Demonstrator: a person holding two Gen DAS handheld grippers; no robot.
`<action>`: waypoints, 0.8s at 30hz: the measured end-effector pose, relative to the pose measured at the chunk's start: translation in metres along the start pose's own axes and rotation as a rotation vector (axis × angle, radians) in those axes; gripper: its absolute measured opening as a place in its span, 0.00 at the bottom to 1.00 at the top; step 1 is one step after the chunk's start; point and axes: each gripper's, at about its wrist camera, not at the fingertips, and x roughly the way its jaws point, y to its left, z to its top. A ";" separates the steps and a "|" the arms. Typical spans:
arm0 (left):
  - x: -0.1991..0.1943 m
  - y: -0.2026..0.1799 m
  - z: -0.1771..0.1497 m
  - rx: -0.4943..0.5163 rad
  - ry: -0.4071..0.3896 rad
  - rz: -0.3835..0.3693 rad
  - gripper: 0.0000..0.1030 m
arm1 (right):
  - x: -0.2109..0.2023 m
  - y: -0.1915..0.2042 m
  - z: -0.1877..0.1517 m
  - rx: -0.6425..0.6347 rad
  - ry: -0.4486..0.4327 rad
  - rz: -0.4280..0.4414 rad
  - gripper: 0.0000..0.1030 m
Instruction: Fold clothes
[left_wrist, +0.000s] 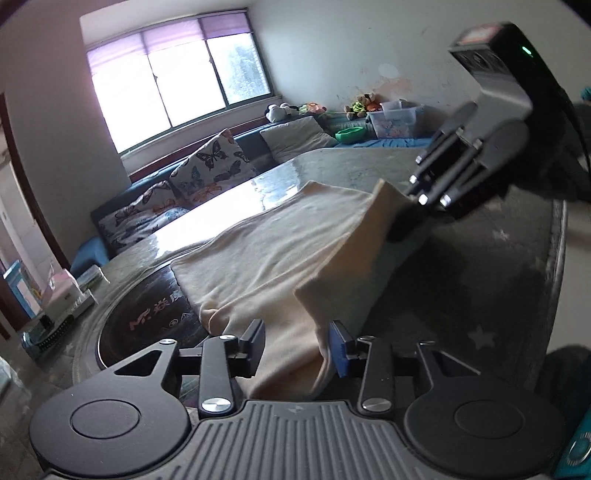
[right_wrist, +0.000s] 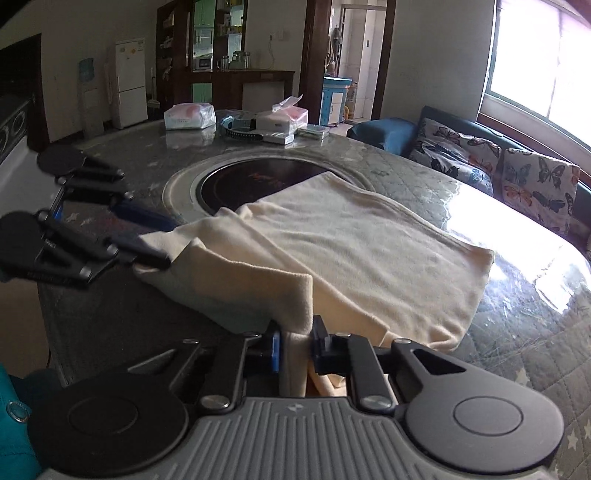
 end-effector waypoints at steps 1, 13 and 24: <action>0.000 -0.003 -0.002 0.026 -0.001 0.002 0.40 | 0.000 0.000 0.000 0.004 -0.003 -0.003 0.13; -0.001 -0.016 -0.009 0.118 -0.001 0.049 0.11 | -0.004 0.002 0.001 0.041 -0.047 -0.042 0.10; -0.050 -0.017 -0.003 0.043 -0.051 0.035 0.10 | -0.059 0.028 -0.008 0.035 -0.115 -0.018 0.09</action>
